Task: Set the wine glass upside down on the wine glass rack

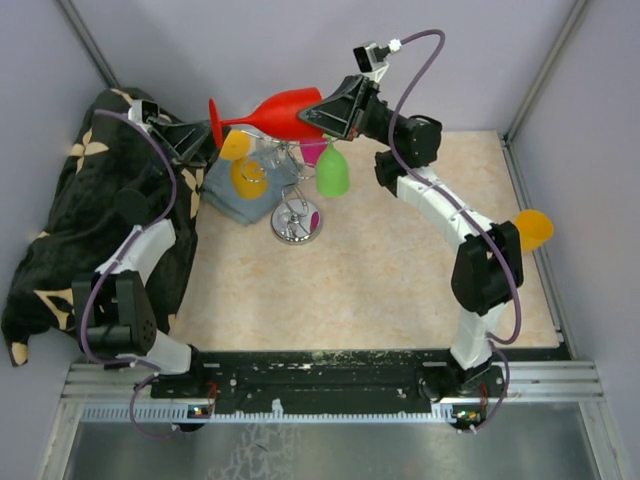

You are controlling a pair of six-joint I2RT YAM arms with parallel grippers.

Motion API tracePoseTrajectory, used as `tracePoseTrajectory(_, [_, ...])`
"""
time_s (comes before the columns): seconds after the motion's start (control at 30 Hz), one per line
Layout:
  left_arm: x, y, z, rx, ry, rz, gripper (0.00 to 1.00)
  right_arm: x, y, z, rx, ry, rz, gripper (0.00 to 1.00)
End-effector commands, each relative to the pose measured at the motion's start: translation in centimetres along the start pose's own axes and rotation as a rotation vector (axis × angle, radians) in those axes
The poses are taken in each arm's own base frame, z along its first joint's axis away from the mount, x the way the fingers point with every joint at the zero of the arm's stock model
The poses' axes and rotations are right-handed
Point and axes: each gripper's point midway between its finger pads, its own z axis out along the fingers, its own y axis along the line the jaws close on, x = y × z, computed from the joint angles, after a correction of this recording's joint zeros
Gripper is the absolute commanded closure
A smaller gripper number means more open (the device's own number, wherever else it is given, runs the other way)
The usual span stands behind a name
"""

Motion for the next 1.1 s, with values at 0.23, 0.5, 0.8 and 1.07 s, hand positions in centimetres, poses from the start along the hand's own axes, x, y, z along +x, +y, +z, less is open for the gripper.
tracePoseTrajectory(0.23, [3.8, -7.2, -0.3, 0.236, 0.112, -0.058, 0.47, -0.1, 2.2, 1.3, -0.123, 0.002, -0.058, 1.0])
tracePoseTrajectory(0.5, [3.0, -6.0, -0.9, 0.222, 0.061, -0.086, 0.43, -0.5, 3.0, 1.8, -0.13, 0.017, -0.085, 1.0])
tracePoseTrajectory(0.8, [3.5, -7.2, -0.8, 0.243, 0.075, -0.061, 0.41, -1.0, 1.8, 1.3, -0.108, 0.001, -0.09, 1.0])
tracePoseTrajectory(1.07, [4.3, -9.1, -0.4, 0.274, 0.109, -0.028, 0.41, -1.2, 0.7, 1.1, -0.099, -0.004, -0.078, 1.0])
